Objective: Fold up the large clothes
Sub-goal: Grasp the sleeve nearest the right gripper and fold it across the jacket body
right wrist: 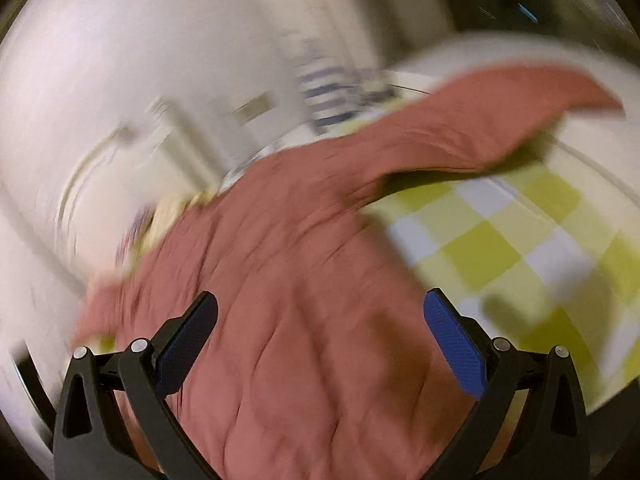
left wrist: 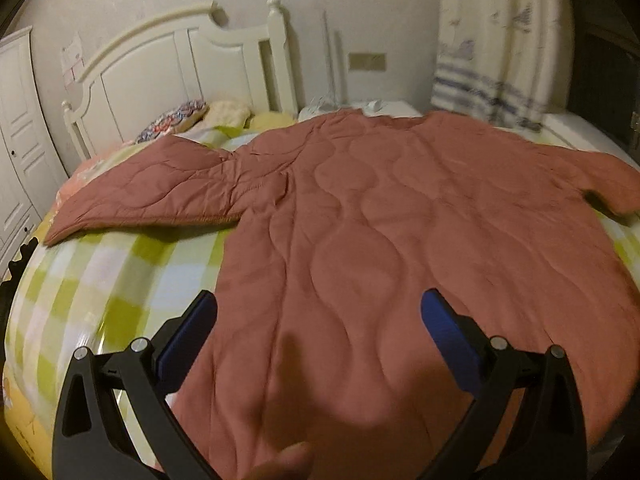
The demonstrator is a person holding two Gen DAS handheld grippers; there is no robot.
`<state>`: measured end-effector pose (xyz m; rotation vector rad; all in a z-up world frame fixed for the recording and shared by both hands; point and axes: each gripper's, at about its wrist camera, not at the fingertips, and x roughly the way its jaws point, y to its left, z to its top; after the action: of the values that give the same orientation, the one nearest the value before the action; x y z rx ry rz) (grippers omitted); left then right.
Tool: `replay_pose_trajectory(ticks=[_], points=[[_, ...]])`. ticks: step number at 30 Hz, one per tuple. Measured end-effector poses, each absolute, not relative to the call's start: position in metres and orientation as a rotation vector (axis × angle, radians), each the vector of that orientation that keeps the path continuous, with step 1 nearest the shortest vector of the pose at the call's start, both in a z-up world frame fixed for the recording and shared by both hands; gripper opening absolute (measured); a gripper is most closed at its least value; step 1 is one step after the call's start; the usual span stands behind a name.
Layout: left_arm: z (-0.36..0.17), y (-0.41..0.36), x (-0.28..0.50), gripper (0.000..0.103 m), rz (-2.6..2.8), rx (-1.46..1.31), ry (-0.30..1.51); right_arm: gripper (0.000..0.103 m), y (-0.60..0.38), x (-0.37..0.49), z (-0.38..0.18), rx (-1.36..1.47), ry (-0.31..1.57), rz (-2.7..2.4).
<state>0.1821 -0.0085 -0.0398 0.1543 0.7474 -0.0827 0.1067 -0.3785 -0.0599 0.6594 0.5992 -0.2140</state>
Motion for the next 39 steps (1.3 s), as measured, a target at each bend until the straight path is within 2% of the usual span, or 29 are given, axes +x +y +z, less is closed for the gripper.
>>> replay_pose_trajectory(ticks=[4,9,11,12,13,15,18,22,24,26,27,28,30,32,33,34,35,39], points=[[-0.063,-0.001,0.235,0.101,-0.045,0.094,0.82,0.099,-0.45,0.15,-0.076,0.842,0.582,-0.357],[-0.093,0.014,0.25,0.101,-0.094,0.01,0.903,0.098,-0.522,0.18,-0.097,1.013,0.529,-0.606],[-0.095,0.021,0.252,0.101,-0.103,-0.018,0.902,0.09,-0.535,0.189,-0.104,1.033,0.522,-0.64],[-0.098,0.021,0.254,0.101,-0.103,-0.017,0.917,0.074,-0.537,0.193,-0.105,1.027,0.516,-0.646],[-0.099,0.02,0.256,0.101,-0.098,-0.009,0.927,0.055,-0.538,0.199,-0.101,1.0,0.494,-0.632],[-0.1,0.014,0.257,0.101,-0.081,0.02,0.939,0.042,-0.525,0.203,-0.082,0.887,0.433,-0.655],[-0.1,0.012,0.263,0.101,-0.063,0.019,0.953,0.036,-0.479,0.213,-0.04,0.575,0.323,-0.63],[-0.1,0.013,0.267,0.101,-0.062,0.011,0.956,0.037,-0.379,0.259,0.006,0.113,0.31,-0.473],[-0.099,0.015,0.267,0.101,-0.066,0.006,0.952,0.037,-0.32,0.28,0.006,-0.116,0.357,-0.371],[-0.099,0.013,0.266,0.101,-0.067,0.005,0.95,0.039,-0.239,0.303,-0.025,-0.428,0.469,-0.23],[-0.099,0.013,0.267,0.101,-0.068,0.005,0.95,0.045,-0.213,0.307,-0.043,-0.526,0.523,-0.178],[-0.099,0.013,0.267,0.101,-0.068,0.005,0.949,0.046,-0.188,0.307,-0.07,-0.638,0.607,-0.123],[-0.099,0.014,0.265,0.101,-0.068,0.005,0.948,0.046,-0.159,0.31,-0.118,-0.777,0.754,-0.06],[-0.098,0.014,0.266,0.101,-0.069,0.004,0.947,0.047,-0.155,0.299,-0.127,-0.761,0.717,-0.102],[-0.099,0.015,0.265,0.101,-0.069,0.004,0.947,0.051,-0.162,0.296,-0.127,-0.72,0.729,-0.104],[-0.098,0.015,0.265,0.101,-0.069,0.004,0.946,0.067,-0.175,0.296,-0.119,-0.64,0.744,-0.102],[-0.098,0.015,0.266,0.101,-0.069,0.005,0.946,0.073,-0.188,0.296,-0.113,-0.575,0.748,-0.102],[-0.099,0.015,0.264,0.101,-0.068,0.005,0.945,0.075,-0.248,0.273,-0.078,-0.304,0.666,-0.084]])
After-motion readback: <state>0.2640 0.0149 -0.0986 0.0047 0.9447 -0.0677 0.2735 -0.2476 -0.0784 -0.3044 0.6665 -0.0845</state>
